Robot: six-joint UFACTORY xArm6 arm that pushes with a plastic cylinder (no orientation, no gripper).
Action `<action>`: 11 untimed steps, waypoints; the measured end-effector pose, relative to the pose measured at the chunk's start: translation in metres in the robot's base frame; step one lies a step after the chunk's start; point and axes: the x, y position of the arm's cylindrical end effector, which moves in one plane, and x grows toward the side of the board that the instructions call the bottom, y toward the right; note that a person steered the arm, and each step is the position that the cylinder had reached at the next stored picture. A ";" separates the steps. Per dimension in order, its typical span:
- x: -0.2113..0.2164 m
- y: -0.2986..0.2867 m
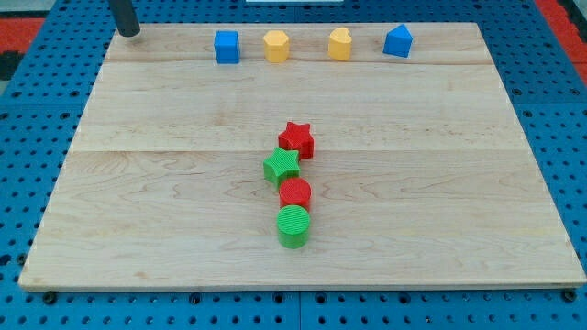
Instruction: Move your arm towards the right
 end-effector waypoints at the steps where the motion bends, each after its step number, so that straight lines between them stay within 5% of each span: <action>1: 0.000 0.000; 8: -0.003 0.023; 9: -0.016 0.043; 11: 0.007 0.174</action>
